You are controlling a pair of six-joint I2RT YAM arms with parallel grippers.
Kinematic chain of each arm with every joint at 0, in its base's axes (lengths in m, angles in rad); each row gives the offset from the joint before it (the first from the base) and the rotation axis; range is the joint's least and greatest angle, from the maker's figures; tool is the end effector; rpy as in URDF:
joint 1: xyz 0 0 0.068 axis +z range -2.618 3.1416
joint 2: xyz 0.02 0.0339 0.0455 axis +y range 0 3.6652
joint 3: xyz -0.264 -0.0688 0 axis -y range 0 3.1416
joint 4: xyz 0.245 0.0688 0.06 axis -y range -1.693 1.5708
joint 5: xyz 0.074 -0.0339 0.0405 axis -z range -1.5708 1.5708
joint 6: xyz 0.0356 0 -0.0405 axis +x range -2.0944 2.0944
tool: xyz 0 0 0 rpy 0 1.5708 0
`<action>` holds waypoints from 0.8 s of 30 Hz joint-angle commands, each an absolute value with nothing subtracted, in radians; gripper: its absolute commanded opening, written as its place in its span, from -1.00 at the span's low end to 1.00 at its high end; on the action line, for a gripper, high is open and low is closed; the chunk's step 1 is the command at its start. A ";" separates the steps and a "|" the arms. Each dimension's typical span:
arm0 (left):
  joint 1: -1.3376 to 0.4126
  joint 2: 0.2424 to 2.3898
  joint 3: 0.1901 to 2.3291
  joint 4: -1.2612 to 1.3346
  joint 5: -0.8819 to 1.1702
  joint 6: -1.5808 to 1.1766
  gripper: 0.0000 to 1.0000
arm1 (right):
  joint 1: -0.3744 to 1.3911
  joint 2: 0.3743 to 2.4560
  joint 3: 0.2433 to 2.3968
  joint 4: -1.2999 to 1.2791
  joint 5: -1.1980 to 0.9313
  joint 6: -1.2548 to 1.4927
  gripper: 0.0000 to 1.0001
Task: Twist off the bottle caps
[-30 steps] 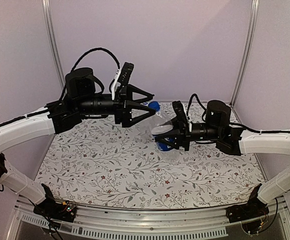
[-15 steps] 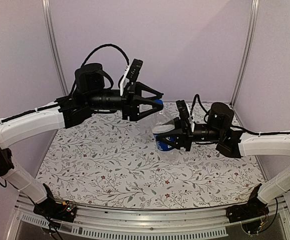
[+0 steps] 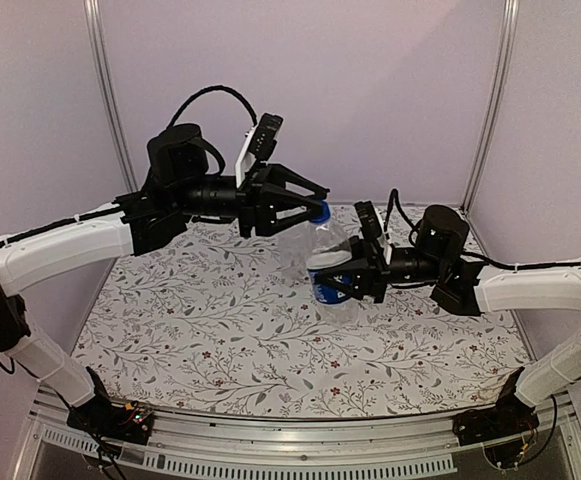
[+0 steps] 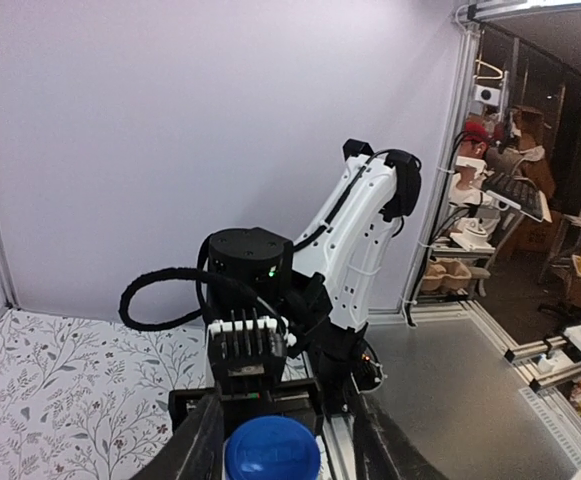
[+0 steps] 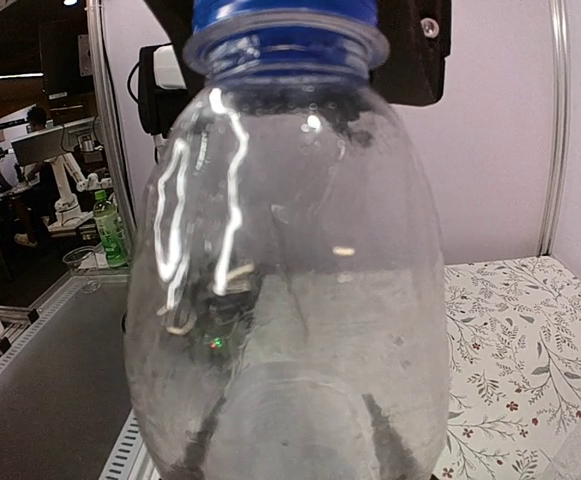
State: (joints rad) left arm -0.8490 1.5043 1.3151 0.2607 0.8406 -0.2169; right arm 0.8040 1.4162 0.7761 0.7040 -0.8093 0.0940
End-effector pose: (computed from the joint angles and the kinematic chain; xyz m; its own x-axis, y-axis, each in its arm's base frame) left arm 0.2126 -0.2816 0.3968 -0.1673 -0.0272 -0.9855 0.9786 -0.1259 -0.1627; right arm 0.1966 0.2412 0.2824 -0.0496 0.0419 -0.9979 -0.9978 -0.0456 0.0477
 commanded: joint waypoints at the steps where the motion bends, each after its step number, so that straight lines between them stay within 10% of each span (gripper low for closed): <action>1: -0.834 1.523 1.311 0.320 0.884 -0.260 -0.20 | 0.799 1.436 0.774 0.741 -0.849 0.105 -0.31; 24: -0.834 1.552 1.297 0.337 0.909 -0.289 -0.48 | 0.796 1.453 0.775 0.751 -0.872 0.115 -0.33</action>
State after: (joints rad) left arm -0.8433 1.5467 1.3094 0.3092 0.9001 -0.2844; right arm 0.8036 1.4422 0.7765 0.7273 -0.8673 0.1135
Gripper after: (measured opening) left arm 0.314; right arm 0.352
